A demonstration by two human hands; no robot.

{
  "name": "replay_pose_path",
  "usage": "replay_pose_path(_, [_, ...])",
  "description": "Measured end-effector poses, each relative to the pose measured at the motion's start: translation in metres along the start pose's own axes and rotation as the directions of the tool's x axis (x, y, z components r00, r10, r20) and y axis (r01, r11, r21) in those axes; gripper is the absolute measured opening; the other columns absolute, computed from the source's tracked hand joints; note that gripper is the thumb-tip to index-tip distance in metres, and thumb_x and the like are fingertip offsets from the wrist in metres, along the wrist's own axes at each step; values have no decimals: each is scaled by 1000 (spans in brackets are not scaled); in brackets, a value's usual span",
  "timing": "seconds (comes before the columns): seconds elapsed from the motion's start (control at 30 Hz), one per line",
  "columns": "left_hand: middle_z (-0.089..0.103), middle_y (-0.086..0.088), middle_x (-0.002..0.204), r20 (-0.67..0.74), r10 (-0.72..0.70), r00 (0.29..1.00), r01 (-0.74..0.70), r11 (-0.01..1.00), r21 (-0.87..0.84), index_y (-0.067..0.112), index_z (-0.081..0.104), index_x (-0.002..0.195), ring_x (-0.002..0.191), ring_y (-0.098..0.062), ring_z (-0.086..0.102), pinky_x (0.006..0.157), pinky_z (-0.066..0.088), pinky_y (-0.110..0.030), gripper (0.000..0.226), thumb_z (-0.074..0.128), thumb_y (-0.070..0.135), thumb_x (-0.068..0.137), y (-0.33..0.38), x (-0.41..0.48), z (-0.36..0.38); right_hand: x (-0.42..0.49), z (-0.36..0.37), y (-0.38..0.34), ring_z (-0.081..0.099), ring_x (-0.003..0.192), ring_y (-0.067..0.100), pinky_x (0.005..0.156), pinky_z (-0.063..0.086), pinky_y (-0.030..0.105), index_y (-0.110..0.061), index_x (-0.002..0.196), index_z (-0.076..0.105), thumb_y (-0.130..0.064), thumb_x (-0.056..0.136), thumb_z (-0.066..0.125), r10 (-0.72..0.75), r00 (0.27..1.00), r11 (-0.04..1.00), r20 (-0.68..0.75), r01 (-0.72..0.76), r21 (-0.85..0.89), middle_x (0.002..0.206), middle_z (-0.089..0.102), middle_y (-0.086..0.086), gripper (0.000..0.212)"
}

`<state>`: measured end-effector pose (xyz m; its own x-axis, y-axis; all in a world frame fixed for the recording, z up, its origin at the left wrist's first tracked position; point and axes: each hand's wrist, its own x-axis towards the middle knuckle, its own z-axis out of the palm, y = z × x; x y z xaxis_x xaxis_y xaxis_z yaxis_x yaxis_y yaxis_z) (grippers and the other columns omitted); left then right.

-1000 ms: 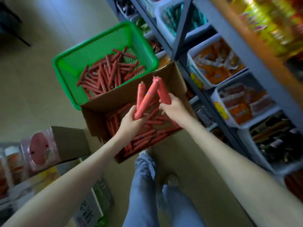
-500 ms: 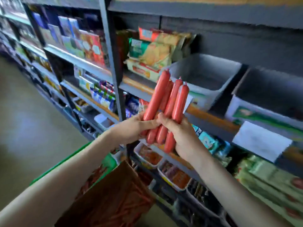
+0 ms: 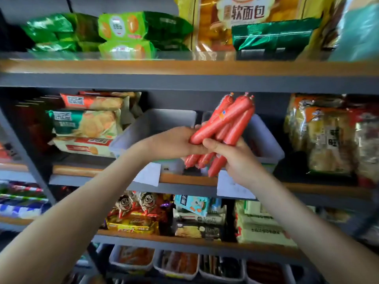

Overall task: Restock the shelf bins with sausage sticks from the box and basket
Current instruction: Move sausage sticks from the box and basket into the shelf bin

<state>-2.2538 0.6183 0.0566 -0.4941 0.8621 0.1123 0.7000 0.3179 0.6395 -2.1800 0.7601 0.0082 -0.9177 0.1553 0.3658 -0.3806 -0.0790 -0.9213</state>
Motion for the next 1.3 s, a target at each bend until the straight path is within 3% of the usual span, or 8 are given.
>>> replay_pose_path(0.13, [63, 21, 64, -2, 138, 990, -137, 982, 127, 34, 58, 76, 65, 4, 59, 67, 42, -12, 15, 61, 33, 91, 6, 46, 14, -2, -49, -11, 69, 84, 31, 60, 55, 30, -20, 93, 72, -17, 82, 69, -87, 979, 978, -182, 50, -204, 87, 72, 5, 12])
replay_pose_path(0.3, [67, -6, 93, -155, 190, 969, -91, 866, 492, 16, 58, 97, 91, -29, 61, 74, 39, -30, 17, 58, 33, 91, -12, 97, 29, -12, -97, -22, 56, 55, 37, 50, 45, 35, -20, 80, 66, -7, 89, 59, -242, 922, 914, -302, 112, -390, 64, 59, 22, 18])
replay_pose_path(0.43, [64, -11, 111, -119, 108, 987, -8, 776, 630, 17, 56, 109, 104, -32, 58, 92, 43, -39, 27, 49, 38, 94, -19, 121, 38, -20, -119, -32, 60, 69, 12, 66, 50, 20, -19, 94, 59, 2, 91, 55, -351, 880, 878, -320, 189, -440, 73, 63, -6, 21])
replay_pose_path(0.6, [65, -5, 104, -2, -101, 995, 81, 776, 625, 21, 56, 104, 97, -24, 60, 85, 47, -33, 24, 57, 40, 89, -28, 139, 42, -17, -136, -46, 59, 63, 13, 61, 49, 27, -18, 93, 56, -1, 90, 57, -408, 846, 827, -344, 183, -531, 72, 58, 5, 17])
replay_pose_path(0.73, [62, 4, 111, 233, -161, 959, 9, 840, 542, 21, 54, 116, 100, -17, 57, 89, 43, -28, 39, 58, 48, 89, -28, 139, 39, -12, -134, -44, 60, 71, 1, 71, 44, 13, -32, 91, 59, -15, 86, 65, -317, 931, 647, -180, 73, -759, 77, 63, -13, 19])
replay_pose_path(1.07, [62, -18, 120, -276, 120, 954, 7, 908, 420, 7, 52, 130, 98, -32, 64, 85, 45, -29, 36, 42, 3, 96, -55, 97, 30, 44, -109, -12, 57, 82, 19, 69, 50, 34, -19, 108, 53, -33, 86, 65, 135, 989, 27, -62, -66, -997, 103, 62, 3, 29])
replay_pose_path(1.2, [69, -16, 103, -350, 167, 922, -36, 936, 350, 11, 56, 124, 84, -33, 67, 78, 52, -44, 31, 44, 8, 96, -67, 83, 32, 58, -104, -2, 53, 115, 22, 90, 42, 26, -18, 135, 48, -31, 87, 66, 385, 922, 17, -35, -46, -999, 133, 53, 4, 53])
replay_pose_path(1.3, [67, -12, 109, -349, 226, 909, -64, 905, 421, 12, 62, 118, 86, -30, 66, 77, 52, -39, 26, 47, 16, 96, -64, 69, 36, 58, -95, -5, 54, 112, 19, 90, 41, 26, -19, 132, 51, -39, 85, 66, 336, 942, 121, 6, -37, -992, 129, 56, 3, 53])
